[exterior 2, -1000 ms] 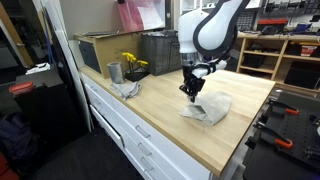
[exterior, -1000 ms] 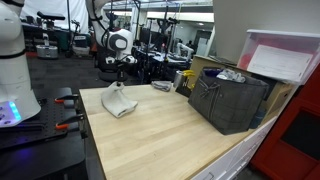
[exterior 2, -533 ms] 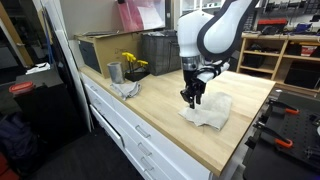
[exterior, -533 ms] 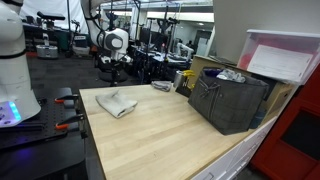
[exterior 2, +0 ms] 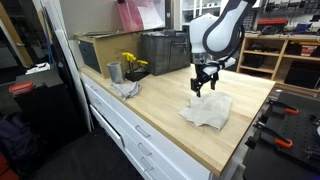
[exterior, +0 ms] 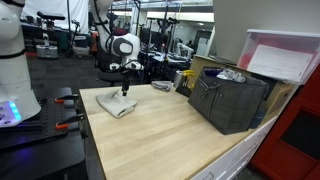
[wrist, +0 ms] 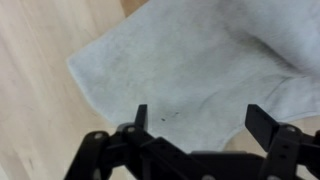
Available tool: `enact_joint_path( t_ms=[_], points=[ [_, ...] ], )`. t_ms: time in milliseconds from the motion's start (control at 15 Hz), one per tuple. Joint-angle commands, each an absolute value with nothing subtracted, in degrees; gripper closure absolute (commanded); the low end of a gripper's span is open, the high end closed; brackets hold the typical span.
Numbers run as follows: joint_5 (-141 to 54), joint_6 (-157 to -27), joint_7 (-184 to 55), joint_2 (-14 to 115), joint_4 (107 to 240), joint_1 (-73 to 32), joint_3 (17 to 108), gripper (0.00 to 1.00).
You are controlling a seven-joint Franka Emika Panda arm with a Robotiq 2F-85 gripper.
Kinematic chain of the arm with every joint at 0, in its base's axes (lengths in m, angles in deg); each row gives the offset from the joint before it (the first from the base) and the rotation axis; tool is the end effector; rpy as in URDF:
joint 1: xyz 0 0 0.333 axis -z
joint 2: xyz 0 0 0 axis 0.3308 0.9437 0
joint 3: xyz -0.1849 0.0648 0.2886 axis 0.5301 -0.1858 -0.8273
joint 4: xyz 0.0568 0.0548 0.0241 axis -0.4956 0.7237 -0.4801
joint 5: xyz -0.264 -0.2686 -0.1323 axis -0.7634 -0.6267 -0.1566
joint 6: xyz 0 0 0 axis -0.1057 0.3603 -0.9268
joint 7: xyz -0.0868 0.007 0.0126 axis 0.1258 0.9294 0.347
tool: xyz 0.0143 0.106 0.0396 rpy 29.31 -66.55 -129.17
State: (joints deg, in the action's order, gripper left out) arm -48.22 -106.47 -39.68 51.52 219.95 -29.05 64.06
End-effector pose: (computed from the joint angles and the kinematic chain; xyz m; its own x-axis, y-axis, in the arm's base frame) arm 0.4864 0.0379 0.1929 0.9456 -0.3172 -0.0719 -0.3061 -0.9427 0.1327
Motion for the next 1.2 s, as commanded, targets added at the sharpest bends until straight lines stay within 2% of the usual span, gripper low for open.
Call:
enact_joint_path(
  t_ms=[0,333,667,733,867,1133],
  points=[
    [-47.3,-105.8,-46.0,54.0,219.5,-23.8,66.2,0.0],
    [-35.0,-101.2,-67.6,57.6,217.6,-12.3,60.6,0.0],
    [-29.2,-94.3,-81.1,59.7,214.6,-7.3,57.6,0.0],
    [-29.2,-93.7,-82.5,60.0,214.2,-7.1,57.7,0.25],
    [-29.6,-92.9,-84.0,60.4,213.6,-7.1,58.1,0.34],
    [-30.0,-93.2,-84.7,60.6,213.4,-7.1,58.5,0.66]
  ],
)
